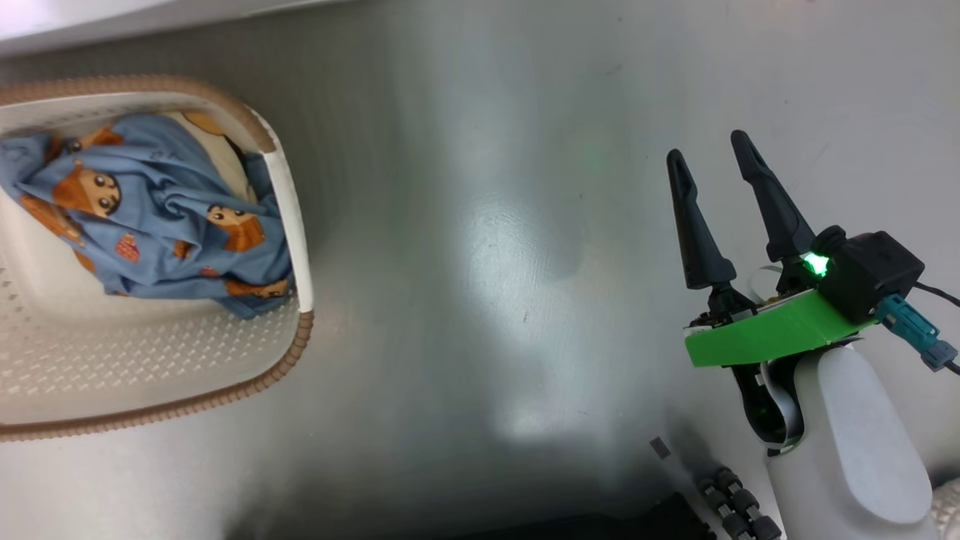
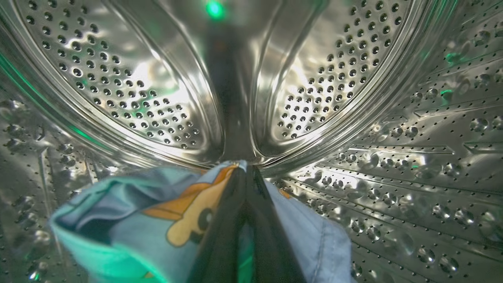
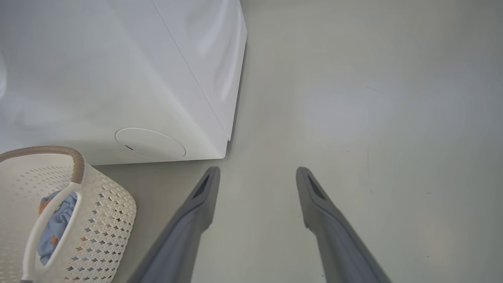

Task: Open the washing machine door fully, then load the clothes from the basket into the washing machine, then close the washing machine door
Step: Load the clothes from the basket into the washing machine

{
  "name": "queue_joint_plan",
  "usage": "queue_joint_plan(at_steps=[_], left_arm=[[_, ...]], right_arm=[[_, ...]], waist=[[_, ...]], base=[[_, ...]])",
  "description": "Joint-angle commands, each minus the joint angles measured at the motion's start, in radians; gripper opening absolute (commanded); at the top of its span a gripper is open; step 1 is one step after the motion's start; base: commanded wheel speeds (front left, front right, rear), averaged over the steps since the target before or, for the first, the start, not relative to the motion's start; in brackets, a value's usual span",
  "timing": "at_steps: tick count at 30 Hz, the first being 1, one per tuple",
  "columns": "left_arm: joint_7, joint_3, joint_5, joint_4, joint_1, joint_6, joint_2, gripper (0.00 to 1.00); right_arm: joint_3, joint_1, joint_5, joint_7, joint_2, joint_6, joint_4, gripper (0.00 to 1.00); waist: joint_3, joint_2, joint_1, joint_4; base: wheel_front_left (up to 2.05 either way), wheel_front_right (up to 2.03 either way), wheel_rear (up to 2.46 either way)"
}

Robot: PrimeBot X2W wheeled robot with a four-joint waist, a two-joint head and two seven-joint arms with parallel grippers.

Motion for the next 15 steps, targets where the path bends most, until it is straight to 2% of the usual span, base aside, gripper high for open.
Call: queue_joint_plan(at_steps=[1,4,8,15], left_arm=[[-0.032,-0.012,0.001,-0.018,-0.029,-0.003,0.07,0.0],[-0.145,-0.031,0.017,-0.009,-0.081,-0.003,0.093,0.0],[-0.2,-0.06,0.021,0.017,-0.109,-0.003,0.101,0.0],[-0.13,-0.129,-0.016,0.131,-0.139,-0.003,0.11,0.0]], right_arm=[[0.023,0.028,0.008,-0.005,0.011,0.002,-0.018,1.0],[0.026,0.021,0.013,-0.005,0.011,0.002,-0.015,1.0],[0.028,0.019,0.016,-0.005,0.011,0.002,-0.012,1.0],[0.034,0.017,0.017,-0.005,0.011,0.002,0.0,1.0]], waist=[[0.019,-0.0001,0.0,-0.012],[0.028,-0.0001,0.0,-0.021],[0.028,-0.0001,0.0,-0.024],[0.014,-0.0001,0.0,-0.019]], base=[[0.0,0.0,0.0],[0.0,0.0,0.0],[0.0,0.0,0.0],[0.0,0.0,0.0]])
